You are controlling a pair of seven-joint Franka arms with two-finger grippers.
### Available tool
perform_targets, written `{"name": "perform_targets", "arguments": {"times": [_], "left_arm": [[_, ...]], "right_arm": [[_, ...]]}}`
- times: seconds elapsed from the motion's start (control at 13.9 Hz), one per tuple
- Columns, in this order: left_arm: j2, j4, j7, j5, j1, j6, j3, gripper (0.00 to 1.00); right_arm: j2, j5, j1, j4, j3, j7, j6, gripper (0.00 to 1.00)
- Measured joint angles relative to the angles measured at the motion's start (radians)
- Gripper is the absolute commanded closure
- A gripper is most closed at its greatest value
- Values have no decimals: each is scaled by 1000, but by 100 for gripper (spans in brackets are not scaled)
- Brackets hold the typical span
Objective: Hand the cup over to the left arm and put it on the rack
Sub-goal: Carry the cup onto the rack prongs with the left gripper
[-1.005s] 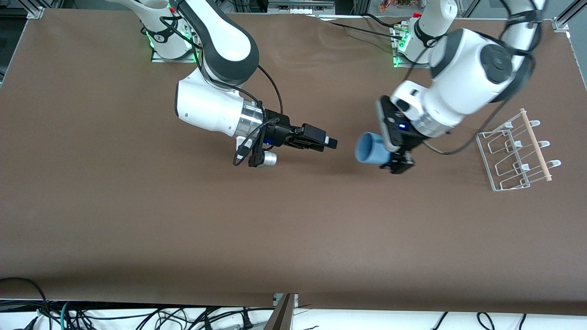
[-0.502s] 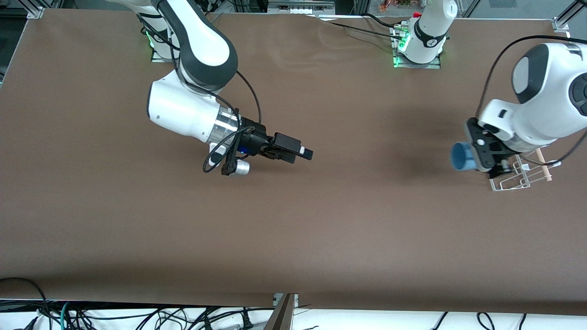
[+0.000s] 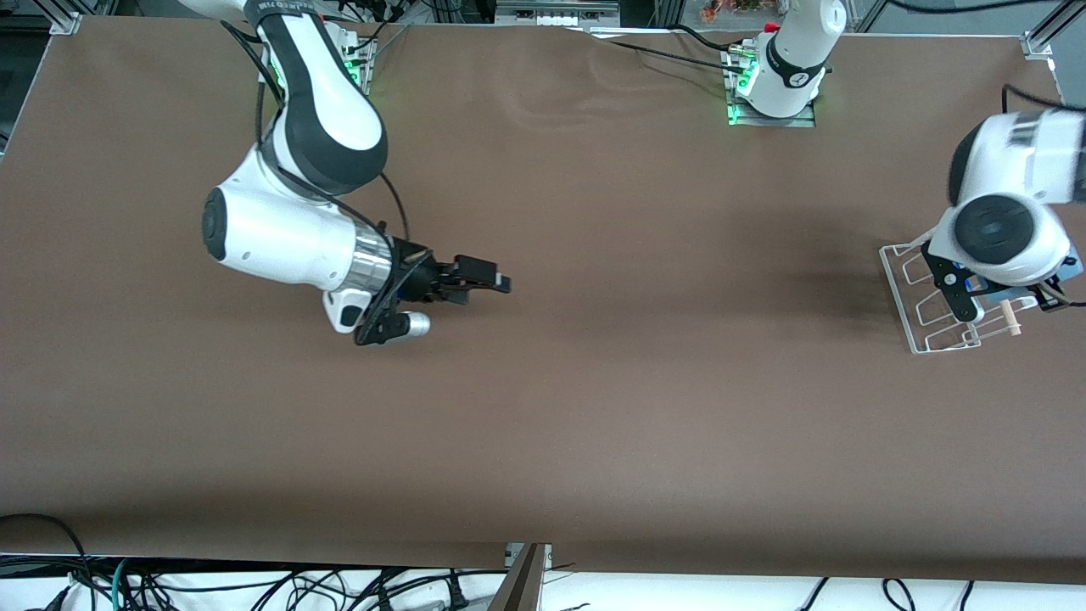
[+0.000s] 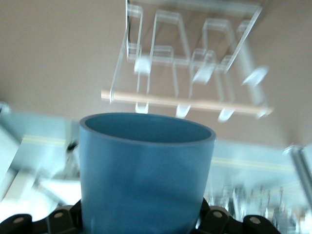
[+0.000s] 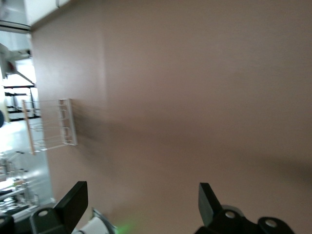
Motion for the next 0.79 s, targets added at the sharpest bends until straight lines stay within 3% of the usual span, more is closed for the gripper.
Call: {"name": "perform_targets", "arguments": {"times": [0.14,0.43,0.65,0.79], "left_arm": [[38,-65,-78,171,-3,0,-1,100],[34,-215,-115,315,-16,-18,-4,100],[-30,-335,-121,333,-34,-73,-4,100],[-66,-408,-136,333,-59,-100,-4,100]], "right_arm": [[-17,-114,0,2,-63,-5,-82,0],[-53,-301,-4,36,-198,-85,-286,0],[-95,-452,-69,42,-215,-136,-379,0],[-130,-567,-142,43,-183,-189,-418,0]]}}
